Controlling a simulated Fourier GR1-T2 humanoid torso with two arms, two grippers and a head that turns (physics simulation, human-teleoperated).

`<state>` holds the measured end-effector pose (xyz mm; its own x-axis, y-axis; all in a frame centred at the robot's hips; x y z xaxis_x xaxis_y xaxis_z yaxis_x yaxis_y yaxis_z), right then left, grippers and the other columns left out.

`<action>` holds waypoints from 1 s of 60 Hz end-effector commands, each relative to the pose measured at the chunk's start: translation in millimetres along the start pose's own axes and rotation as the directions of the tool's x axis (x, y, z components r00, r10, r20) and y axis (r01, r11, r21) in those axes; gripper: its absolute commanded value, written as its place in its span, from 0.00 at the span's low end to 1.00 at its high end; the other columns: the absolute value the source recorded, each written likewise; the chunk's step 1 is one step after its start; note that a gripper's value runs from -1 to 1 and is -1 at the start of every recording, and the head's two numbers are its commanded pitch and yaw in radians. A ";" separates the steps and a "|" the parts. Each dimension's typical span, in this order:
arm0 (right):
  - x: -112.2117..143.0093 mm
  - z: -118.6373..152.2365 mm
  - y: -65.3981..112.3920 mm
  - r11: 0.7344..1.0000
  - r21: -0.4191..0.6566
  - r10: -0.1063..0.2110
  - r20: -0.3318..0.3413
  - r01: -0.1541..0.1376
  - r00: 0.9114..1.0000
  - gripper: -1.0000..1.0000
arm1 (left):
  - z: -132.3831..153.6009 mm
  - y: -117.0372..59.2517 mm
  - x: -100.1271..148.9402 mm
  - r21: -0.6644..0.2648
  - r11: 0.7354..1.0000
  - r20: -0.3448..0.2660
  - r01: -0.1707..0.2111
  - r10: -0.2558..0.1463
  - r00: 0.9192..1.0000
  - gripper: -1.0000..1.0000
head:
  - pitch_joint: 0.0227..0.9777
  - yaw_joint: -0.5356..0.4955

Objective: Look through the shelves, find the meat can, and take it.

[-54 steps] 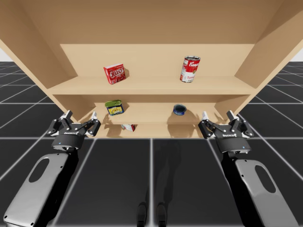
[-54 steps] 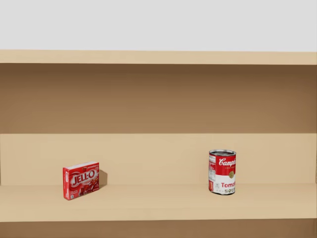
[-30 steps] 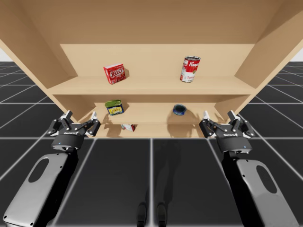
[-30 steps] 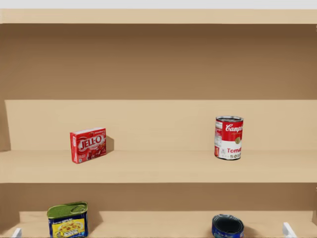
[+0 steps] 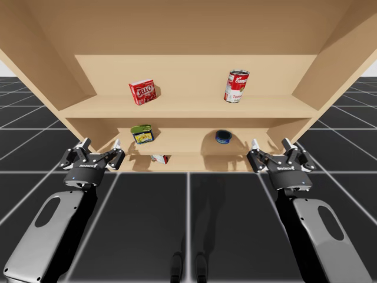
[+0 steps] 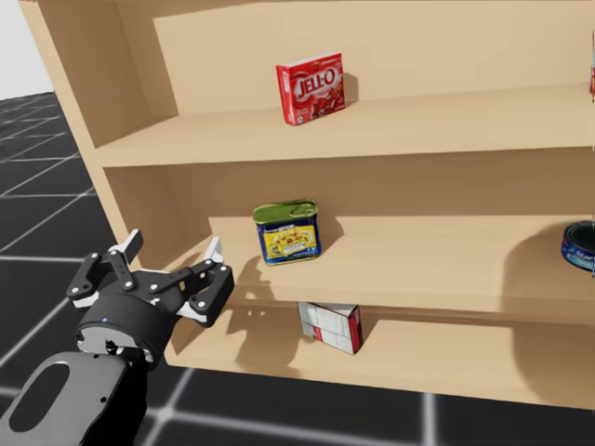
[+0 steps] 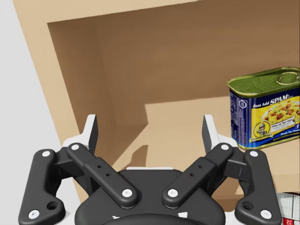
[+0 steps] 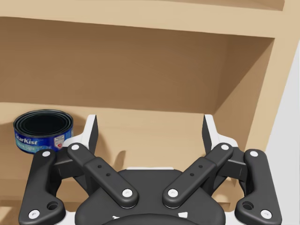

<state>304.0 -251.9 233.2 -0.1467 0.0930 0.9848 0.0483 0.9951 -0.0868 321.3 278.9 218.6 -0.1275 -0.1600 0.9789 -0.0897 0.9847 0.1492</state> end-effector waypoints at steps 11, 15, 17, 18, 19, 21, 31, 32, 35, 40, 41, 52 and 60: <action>-0.5 -0.3 1.6 1.000 0.015 -0.002 0.013 0.002 1.000 0.00 | 3.8 -4.7 5.4 -0.031 0.998 0.005 -0.046 0.046 0.999 0.00 | 0.58 0.83; -0.8 -0.4 1.6 1.000 0.016 -0.004 0.012 0.004 1.000 0.00 | 8.2 -8.5 12.5 -0.037 0.997 0.011 -0.068 0.068 0.998 0.00 | 0.58 0.83; -0.7 -0.3 1.8 1.000 0.016 -0.005 0.011 0.005 1.000 0.00 | 10.5 -9.4 16.0 -0.042 0.995 0.011 -0.086 0.086 0.996 0.00 | 0.58 0.83; -0.7 -0.2 1.9 1.000 0.016 -0.005 0.011 0.005 1.000 0.00 | 12.6 -10.2 19.4 -0.048 0.994 0.008 -0.101 0.101 0.995 0.00 | 0.58 0.82; -0.7 -0.3 1.8 1.000 0.016 -0.006 0.010 0.006 1.000 0.00 | 14.8 -10.8 22.9 -0.050 0.992 0.006 -0.112 0.113 0.994 0.00 | 0.58 0.82; -0.7 -0.3 1.8 1.000 0.017 -0.008 0.010 0.008 1.000 0.00 | 18.4 -12.1 28.3 -0.046 0.992 0.002 -0.120 0.120 0.993 0.00 | 0.58 0.82; -0.5 -0.4 1.4 1.000 0.023 -0.017 0.010 0.017 1.000 0.00 | 35.9 -27.4 48.8 -0.045 0.988 -0.012 -0.145 0.144 0.989 0.00 | 0.58 0.82; -0.5 -0.4 1.3 1.000 0.024 -0.019 0.010 0.019 1.000 0.00 | 36.8 -29.2 49.6 -0.044 0.989 -0.015 -0.142 0.142 0.990 0.00 | 0.58 0.82; -0.5 -0.7 0.8 0.999 0.024 -0.023 0.009 0.022 1.000 0.00 | 41.3 -37.1 54.4 -0.056 0.985 -0.031 -0.164 0.162 0.986 0.00 | 0.58 0.82; -0.5 -0.4 0.8 0.999 0.026 -0.025 0.008 0.025 1.000 0.00 | 44.0 -49.3 59.6 -0.084 0.981 -0.041 -0.174 0.171 0.984 0.00 | 0.58 0.83; -0.6 -0.4 0.8 0.999 0.026 -0.026 0.008 0.025 1.000 0.00 | 43.8 -50.9 60.0 -0.088 0.980 -0.042 -0.177 0.173 0.984 0.00 | 0.58 0.83; -0.4 -0.3 -0.3 0.999 0.023 -0.029 0.005 0.029 1.000 0.00 | 33.1 -71.3 59.5 -0.083 0.977 -0.059 -0.195 0.191 0.980 0.00 | 0.58 0.83; 0.4 0.2 -0.7 0.999 0.022 -0.039 0.003 0.039 0.999 0.00 | 19.6 -82.8 49.8 -0.065 0.975 -0.090 -0.214 0.208 0.974 0.00 | 0.58 0.82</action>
<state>304.1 -251.9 233.0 -0.1535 0.0629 0.9861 0.0209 0.9980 -0.0604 291.0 200.5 259.5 -0.0825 0.0330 0.9960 0.0120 0.9994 -0.0321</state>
